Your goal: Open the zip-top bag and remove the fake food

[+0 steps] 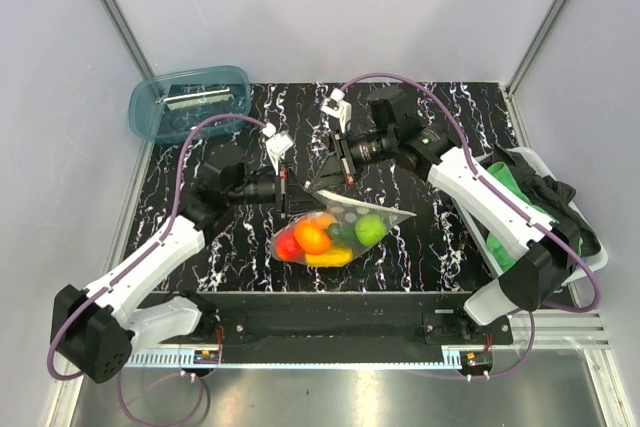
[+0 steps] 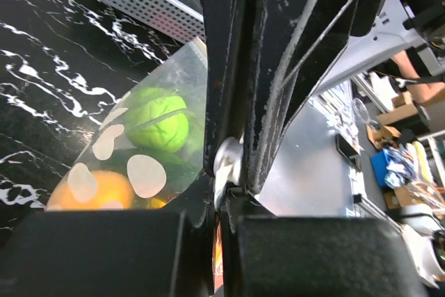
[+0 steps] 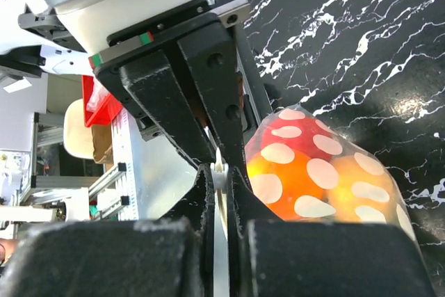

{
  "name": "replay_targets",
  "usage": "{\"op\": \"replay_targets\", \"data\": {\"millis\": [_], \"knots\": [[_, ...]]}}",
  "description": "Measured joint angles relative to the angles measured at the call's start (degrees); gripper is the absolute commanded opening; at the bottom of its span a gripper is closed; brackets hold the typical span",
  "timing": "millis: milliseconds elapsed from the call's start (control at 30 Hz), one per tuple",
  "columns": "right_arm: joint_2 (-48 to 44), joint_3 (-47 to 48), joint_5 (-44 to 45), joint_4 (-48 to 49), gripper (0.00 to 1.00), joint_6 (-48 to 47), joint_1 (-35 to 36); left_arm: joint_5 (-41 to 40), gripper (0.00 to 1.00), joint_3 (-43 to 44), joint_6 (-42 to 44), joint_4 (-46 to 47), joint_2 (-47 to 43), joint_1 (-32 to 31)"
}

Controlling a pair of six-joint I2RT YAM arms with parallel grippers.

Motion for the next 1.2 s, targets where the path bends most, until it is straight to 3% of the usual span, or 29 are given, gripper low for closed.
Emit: {"op": "replay_targets", "data": {"millis": [500, 667, 800, 1200], "knots": [[-8.79, -11.80, 0.94, 2.21, 0.00, -1.49, -2.64, -4.00, 0.00, -5.57, -2.95, 2.54, -7.80, 5.99], [-14.97, -17.99, 3.28, 0.11, 0.00, -2.64, -3.96, -4.02, 0.00, -5.66, -2.95, 0.42, -8.61, 11.10], [-20.44, -23.67, 6.34, -1.75, 0.00, -3.13, -4.72, -3.61, 0.00, -5.46, -2.36, -0.72, -7.58, 14.75], [-32.39, -34.01, 12.20, -5.81, 0.00, 2.03, -5.01, -4.22, 0.00, -2.43, -0.39, -3.89, -0.76, 16.65]]}}
